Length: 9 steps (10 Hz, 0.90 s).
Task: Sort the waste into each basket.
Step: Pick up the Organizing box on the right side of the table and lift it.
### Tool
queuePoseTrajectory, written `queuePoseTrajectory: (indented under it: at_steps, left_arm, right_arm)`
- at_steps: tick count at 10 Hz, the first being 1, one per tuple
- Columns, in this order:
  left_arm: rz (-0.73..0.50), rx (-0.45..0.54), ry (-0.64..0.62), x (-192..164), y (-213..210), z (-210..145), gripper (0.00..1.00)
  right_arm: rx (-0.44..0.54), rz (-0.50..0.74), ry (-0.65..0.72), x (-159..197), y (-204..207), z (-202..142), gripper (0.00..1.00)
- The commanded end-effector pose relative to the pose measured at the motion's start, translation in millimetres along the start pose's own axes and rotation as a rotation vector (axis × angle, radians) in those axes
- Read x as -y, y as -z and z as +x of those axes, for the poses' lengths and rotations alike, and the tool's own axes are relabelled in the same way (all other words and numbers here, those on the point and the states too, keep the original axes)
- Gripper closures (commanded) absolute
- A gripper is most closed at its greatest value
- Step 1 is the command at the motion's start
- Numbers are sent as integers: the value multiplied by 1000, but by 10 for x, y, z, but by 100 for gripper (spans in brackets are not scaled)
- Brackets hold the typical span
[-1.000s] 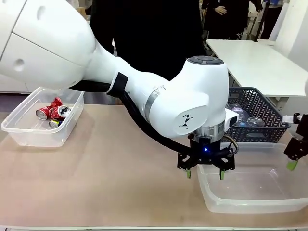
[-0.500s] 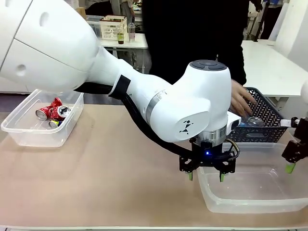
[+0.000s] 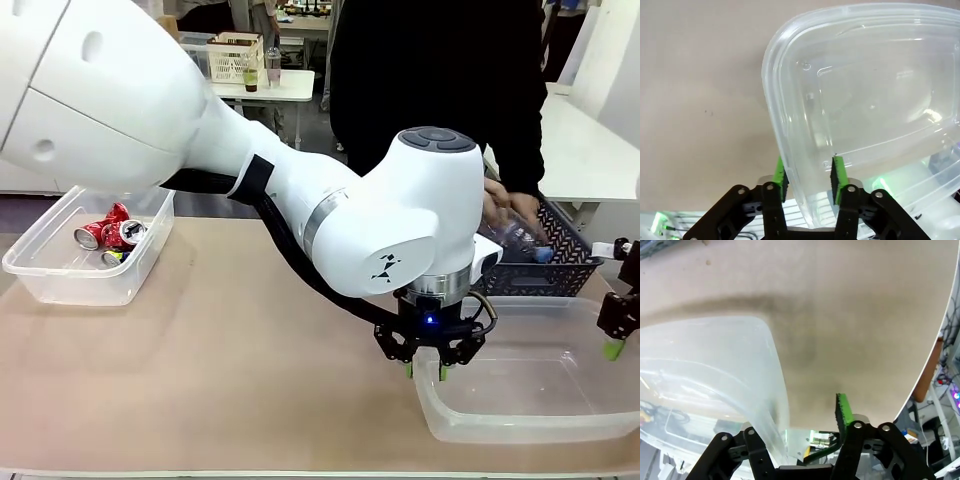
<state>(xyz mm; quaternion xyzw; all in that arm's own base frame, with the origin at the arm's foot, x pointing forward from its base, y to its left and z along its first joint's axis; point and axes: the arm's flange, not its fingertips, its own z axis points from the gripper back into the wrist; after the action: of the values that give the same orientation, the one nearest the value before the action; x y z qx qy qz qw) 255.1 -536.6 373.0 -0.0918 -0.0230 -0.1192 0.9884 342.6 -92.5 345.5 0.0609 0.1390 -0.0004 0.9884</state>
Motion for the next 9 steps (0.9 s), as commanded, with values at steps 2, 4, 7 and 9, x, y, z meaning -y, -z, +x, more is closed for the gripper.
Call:
queuePoseTrajectory:
  at_steps: [2,4,7,9]
  left_arm:
    - [26,12,-45,-27,5,-60,100]
    - [16,2,-59,-56,-7,-57,100]
    - [27,-9,-86,-119,-74,-62,100]
    - [56,-39,-106,-239,-268,-152,100]
  right_arm:
    - [25,22,-24,-93,392,-370,100]
    - [21,19,-32,-101,388,-344,100]
    - [12,8,-33,-139,308,-367,100]
    - [-19,37,11,-273,76,-465,100]
